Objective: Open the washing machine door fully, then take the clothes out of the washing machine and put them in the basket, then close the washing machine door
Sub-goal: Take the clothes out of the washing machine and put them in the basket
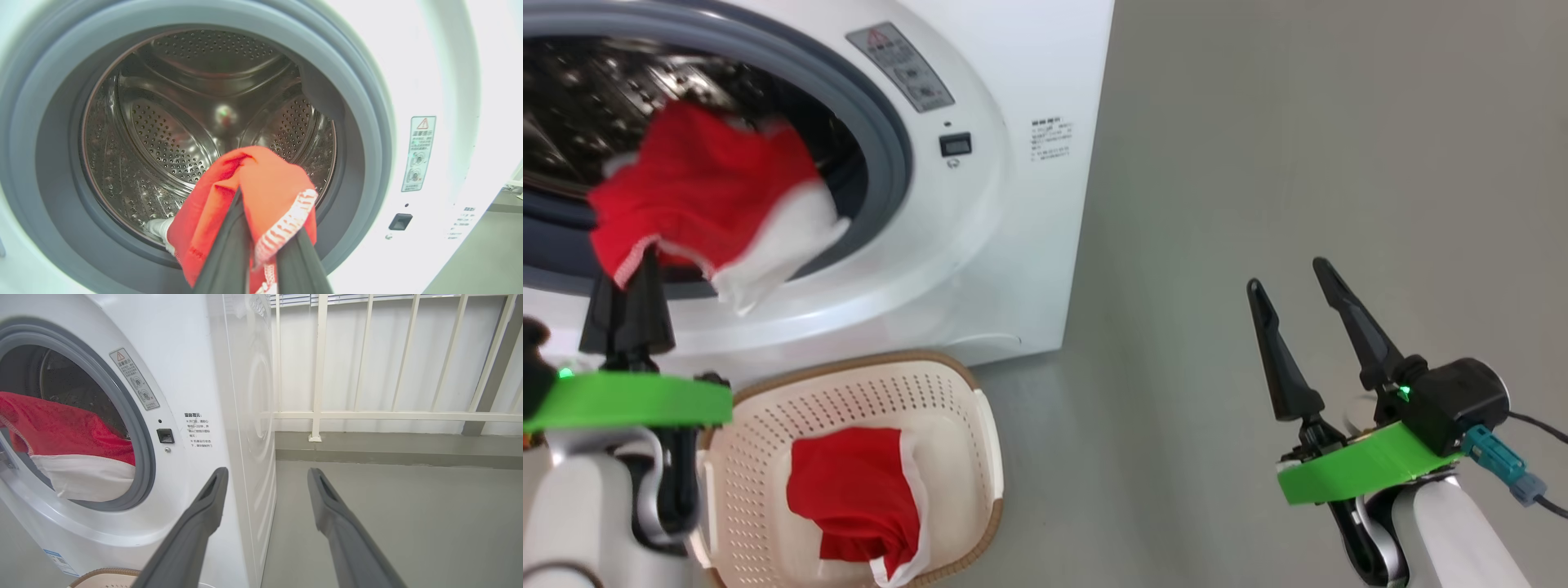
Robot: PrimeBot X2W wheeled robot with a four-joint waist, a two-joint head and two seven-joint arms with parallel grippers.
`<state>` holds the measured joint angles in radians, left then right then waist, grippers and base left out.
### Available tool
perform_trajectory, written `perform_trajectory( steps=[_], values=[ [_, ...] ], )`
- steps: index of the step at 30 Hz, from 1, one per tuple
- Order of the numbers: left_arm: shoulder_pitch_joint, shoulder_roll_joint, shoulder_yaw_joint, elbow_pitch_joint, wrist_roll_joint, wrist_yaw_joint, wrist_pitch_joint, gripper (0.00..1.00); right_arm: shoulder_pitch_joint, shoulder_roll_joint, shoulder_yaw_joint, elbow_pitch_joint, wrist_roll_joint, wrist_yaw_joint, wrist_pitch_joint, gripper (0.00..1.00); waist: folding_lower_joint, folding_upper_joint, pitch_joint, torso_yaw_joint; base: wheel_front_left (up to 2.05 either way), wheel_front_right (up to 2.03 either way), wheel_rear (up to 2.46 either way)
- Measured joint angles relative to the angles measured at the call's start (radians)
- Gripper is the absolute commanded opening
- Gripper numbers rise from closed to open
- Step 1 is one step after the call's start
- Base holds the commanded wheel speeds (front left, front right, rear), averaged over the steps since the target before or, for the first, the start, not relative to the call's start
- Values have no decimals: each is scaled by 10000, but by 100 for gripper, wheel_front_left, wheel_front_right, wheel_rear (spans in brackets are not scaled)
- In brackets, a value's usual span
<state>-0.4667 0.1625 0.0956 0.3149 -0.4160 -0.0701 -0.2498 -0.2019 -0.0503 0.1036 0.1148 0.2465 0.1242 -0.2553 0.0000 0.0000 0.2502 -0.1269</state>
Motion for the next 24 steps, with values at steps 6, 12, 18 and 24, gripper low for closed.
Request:
perform_trajectory(
  steps=[6, 12, 18, 24],
  values=[
    [971, -548, 117, -1814, 196, 188, 0, 0, 338, 2, -94, 56, 0, 0, 0, 100, 0, 0, -526, 188, 0, 0, 0],
    [1757, -646, -82, -3170, 380, 362, 4, 0, 400, 2, -36, 104, 0, 0, 0, 100, 0, 0, -984, 392, 0, 0, 0],
    [2204, -828, -311, -4539, 462, 439, 0, 0, 639, 4, -12, 127, 0, 0, 0, 100, 0, 0, -1236, 536, 0, 0, 0],
    [2731, -978, -462, -4694, 433, 525, 0, 0, 755, 4, -6, 127, -2, 0, 0, 100, 0, 0, -1229, 568, 0, 0, 0]
  ],
)
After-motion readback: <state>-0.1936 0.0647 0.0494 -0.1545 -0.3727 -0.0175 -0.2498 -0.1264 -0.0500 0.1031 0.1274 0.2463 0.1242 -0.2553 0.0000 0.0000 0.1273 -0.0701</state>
